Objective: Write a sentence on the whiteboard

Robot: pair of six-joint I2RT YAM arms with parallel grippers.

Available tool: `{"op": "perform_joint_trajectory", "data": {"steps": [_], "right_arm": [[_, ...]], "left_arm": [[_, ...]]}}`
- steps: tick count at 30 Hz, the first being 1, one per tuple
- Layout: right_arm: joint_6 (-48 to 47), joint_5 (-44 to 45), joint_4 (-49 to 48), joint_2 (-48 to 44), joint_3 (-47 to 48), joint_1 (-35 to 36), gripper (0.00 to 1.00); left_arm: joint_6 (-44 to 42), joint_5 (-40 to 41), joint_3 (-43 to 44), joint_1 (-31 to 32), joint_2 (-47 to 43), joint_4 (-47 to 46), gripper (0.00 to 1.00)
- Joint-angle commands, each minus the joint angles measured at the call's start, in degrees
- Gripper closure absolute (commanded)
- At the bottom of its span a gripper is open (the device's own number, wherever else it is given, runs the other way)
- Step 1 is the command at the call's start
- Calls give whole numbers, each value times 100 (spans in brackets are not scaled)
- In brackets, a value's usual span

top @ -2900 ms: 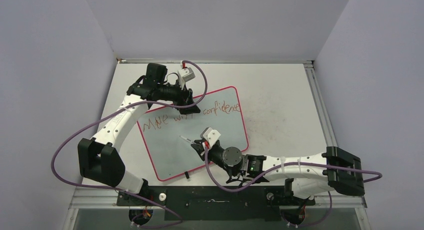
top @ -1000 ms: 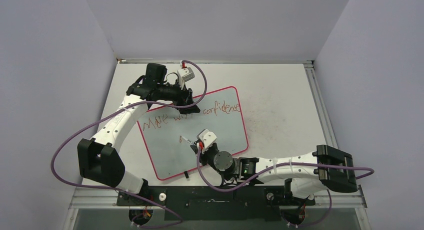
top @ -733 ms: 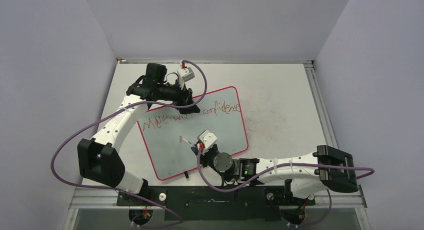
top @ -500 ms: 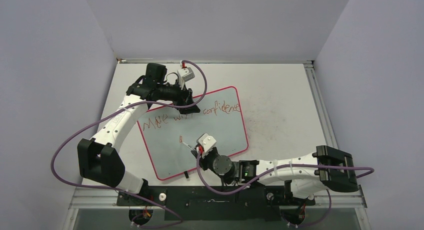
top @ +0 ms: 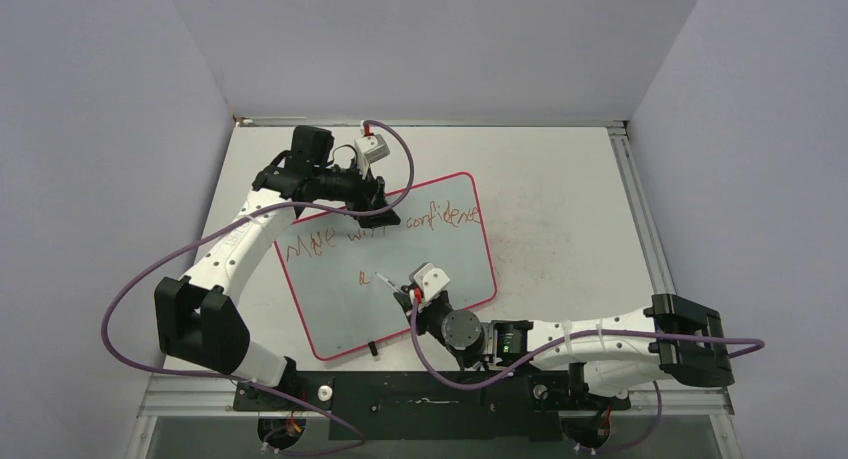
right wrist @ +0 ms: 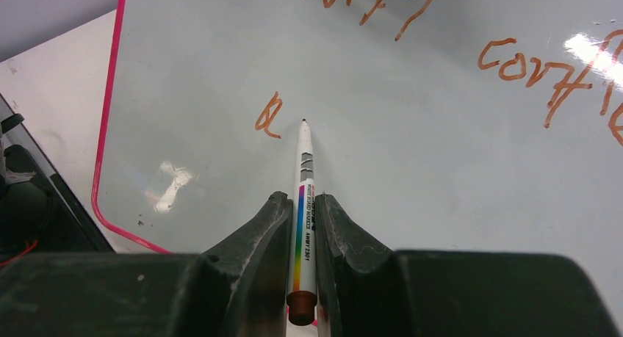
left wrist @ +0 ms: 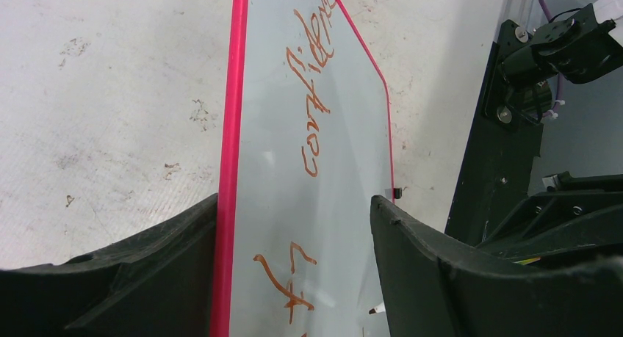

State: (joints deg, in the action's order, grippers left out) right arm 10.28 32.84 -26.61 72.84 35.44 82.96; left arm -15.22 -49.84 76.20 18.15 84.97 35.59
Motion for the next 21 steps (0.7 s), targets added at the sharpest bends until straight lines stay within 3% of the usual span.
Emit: {"op": "perform_joint_trajectory", "data": {"steps": [1,21], "right_arm": [[-217,178,-392,59,120,-2,95],[-4,-141,194,261,187,-110,95]], "left_arm": [[11,-109,26,-38,-235,-233,34],[11,-101,26,-40,-248,-233,34]]}}
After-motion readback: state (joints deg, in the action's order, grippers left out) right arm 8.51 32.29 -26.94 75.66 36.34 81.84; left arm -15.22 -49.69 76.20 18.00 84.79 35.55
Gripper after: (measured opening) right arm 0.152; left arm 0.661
